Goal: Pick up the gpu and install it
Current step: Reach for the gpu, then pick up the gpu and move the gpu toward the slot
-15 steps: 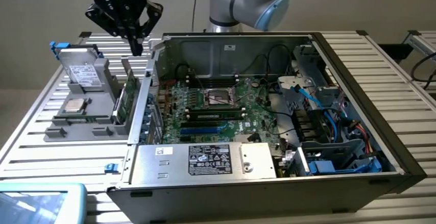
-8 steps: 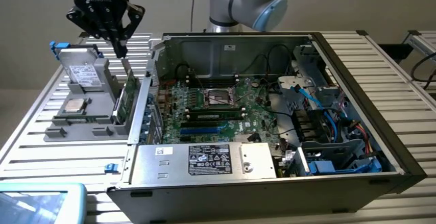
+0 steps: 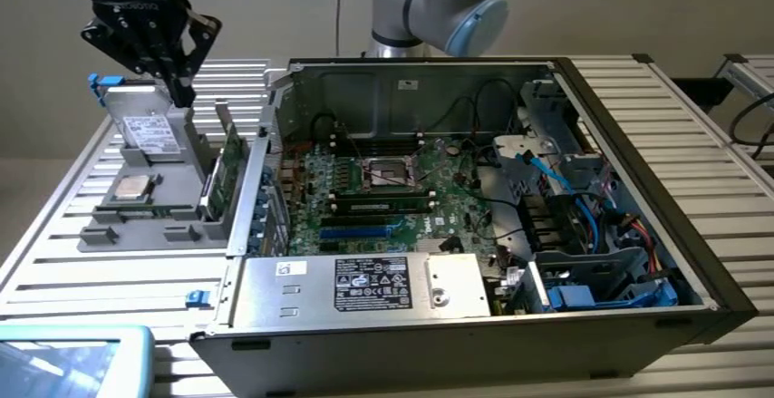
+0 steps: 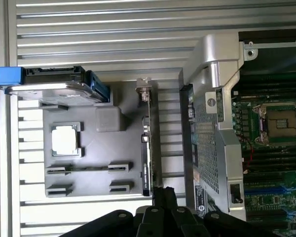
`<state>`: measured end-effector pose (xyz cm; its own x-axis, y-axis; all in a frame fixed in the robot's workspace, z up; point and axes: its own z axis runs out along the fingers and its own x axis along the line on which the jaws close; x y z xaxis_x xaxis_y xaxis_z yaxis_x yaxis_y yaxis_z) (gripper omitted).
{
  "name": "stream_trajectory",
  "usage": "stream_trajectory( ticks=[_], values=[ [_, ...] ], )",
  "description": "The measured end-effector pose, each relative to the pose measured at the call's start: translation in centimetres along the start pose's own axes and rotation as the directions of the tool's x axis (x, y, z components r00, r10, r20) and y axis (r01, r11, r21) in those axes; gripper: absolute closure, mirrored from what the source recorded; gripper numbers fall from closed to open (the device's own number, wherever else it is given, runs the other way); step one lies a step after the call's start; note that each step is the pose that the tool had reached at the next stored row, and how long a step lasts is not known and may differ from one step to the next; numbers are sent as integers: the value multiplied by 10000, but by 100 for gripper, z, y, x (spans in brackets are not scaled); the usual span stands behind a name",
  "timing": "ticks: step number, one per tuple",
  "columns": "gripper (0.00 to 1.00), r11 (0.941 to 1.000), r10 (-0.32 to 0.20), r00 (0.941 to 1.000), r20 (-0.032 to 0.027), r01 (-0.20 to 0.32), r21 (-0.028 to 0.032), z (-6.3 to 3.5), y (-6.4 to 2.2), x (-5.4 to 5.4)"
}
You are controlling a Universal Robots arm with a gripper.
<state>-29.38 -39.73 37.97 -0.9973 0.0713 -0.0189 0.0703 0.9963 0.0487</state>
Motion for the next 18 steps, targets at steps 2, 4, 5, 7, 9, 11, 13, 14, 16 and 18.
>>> stream_trajectory(
  ticks=[2,4,5,7,9,11,13,14,16,18],
  values=[
    [88,10000,-1,10000,0,1,0,22,-6,77],
    [88,10000,-1,10000,-1,1,-1,31,-8,96],
    [88,10000,-1,10000,-1,1,-1,31,-8,96],
    [88,10000,-1,10000,-2,1,0,31,-8,96],
    [88,10000,-1,10000,-1,1,0,31,-8,96],
    [88,10000,-1,10000,-1,1,0,31,-8,96],
    [88,10000,-1,10000,-1,1,0,31,-8,96],
    [88,10000,-1,10000,-1,1,0,31,-8,96],
    [88,10000,-1,10000,-1,1,0,31,-8,96],
    [88,10000,-1,10000,3,1,1,31,-8,100]
  ],
)
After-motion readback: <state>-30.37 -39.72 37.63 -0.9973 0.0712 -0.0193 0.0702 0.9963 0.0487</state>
